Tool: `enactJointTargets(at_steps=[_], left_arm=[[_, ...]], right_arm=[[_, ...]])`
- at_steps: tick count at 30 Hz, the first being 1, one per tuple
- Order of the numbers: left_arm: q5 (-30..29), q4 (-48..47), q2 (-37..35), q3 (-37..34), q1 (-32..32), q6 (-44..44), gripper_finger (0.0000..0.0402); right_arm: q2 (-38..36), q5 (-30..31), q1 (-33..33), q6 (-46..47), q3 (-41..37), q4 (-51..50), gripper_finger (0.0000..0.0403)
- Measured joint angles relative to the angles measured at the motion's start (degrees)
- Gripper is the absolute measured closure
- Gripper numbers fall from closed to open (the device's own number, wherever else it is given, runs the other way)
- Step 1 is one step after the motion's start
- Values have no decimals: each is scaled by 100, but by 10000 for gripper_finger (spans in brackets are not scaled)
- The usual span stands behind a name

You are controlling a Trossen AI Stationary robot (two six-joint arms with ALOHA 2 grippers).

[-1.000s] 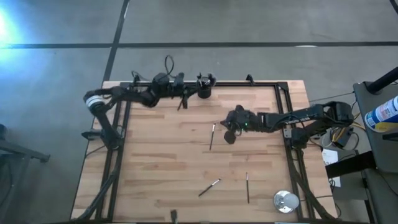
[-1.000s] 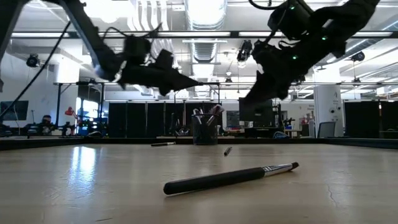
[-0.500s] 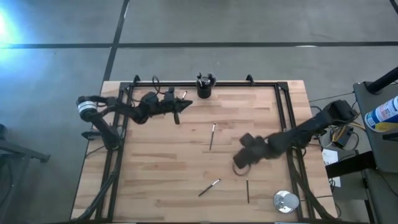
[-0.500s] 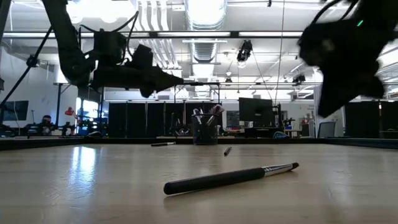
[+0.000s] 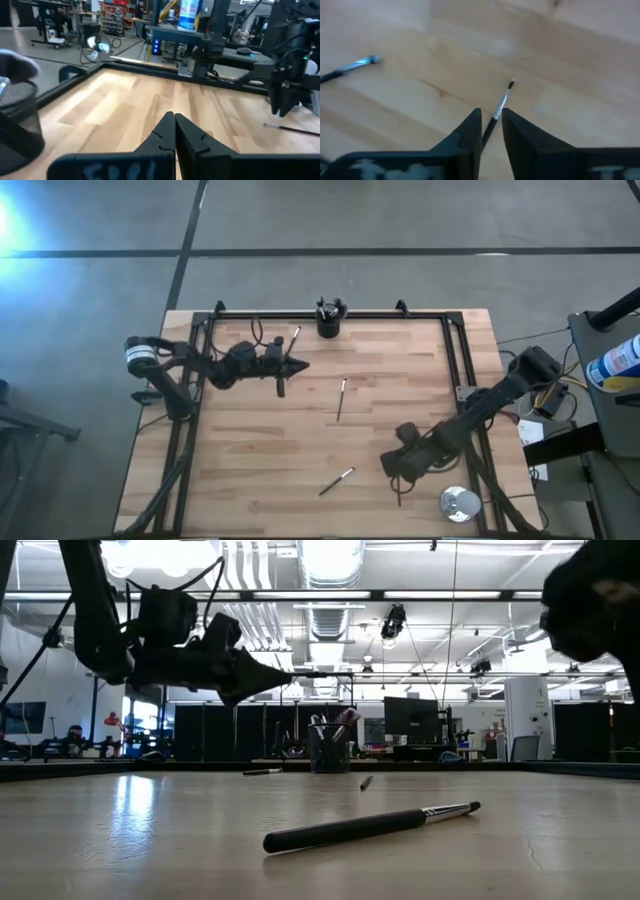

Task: Put items in baskets/containers
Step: Put the black eyeshadow brush into the black pen holder

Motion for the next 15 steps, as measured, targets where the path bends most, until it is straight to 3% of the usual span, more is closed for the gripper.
enactJointTargets(at_steps=[7,15], left_arm=[[-148,-3,0,-90,-219,-79,401],[-158,-4,2,-103,-356,-136,401]], right_arm=[[743,-220,-13,398,324,-129,286],[1264,-154,-147,590,639,-600,290]])
